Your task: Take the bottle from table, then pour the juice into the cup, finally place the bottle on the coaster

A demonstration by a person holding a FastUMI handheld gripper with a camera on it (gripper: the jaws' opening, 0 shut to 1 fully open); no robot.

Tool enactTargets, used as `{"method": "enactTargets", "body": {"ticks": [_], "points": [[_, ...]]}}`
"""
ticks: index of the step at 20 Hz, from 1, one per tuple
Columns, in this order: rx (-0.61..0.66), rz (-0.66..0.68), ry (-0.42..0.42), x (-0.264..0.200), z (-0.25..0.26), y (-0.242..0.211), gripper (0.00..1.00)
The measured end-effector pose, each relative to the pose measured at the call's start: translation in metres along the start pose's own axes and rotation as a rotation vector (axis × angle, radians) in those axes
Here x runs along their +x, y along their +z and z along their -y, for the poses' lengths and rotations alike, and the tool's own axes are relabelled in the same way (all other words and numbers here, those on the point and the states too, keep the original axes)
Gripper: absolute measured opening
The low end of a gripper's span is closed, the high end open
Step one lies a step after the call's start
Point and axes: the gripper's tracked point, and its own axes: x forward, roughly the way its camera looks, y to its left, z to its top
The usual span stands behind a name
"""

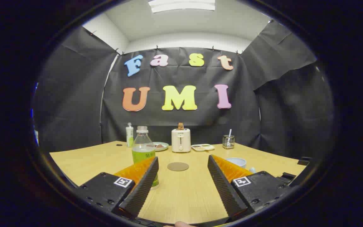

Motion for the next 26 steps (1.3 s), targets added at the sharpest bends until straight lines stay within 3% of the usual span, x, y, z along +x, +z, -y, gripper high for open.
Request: {"method": "enactTargets", "body": {"ticks": [26], "points": [[-0.015,-0.062,0.058,0.018,-0.039,-0.019,1.00]]}}
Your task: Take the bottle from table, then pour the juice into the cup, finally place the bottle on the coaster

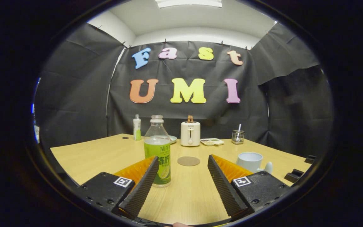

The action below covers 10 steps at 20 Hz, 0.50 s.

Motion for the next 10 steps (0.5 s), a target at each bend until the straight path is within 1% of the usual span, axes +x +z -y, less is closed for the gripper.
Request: {"method": "enactTargets", "body": {"ticks": [7,10], "points": [[-0.014,0.018,0.037,0.003,-0.020,0.003,1.00],[-0.013,-0.022,0.051,0.011,-0.026,-0.003,1.00]]}}
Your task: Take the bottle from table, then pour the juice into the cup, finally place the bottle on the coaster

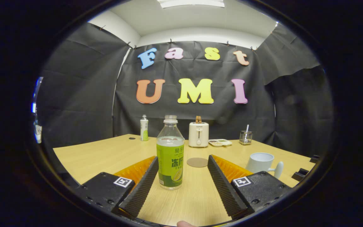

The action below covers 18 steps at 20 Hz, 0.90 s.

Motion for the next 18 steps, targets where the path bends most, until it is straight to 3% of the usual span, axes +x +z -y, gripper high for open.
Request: {"method": "enactTargets", "body": {"ticks": [18], "points": [[-0.011,-0.301,0.033,0.070,-0.036,-0.029,1.00]]}}
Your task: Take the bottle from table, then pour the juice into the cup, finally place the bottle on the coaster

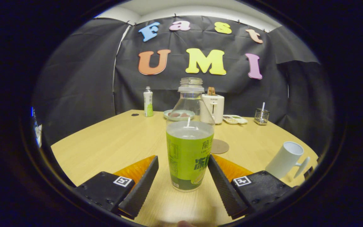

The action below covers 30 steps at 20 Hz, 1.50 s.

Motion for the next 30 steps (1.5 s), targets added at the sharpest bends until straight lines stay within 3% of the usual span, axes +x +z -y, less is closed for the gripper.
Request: {"method": "enactTargets", "body": {"ticks": [3,7,11,30], "points": [[0.023,-0.042,0.008,0.007,0.000,-0.006,0.99],[0.063,-0.066,0.016,0.010,0.002,-0.008,0.88],[0.134,-0.071,0.089,0.005,-0.002,-0.006,0.82],[0.802,-0.010,0.410,-0.025,0.044,0.033,0.80]]}}
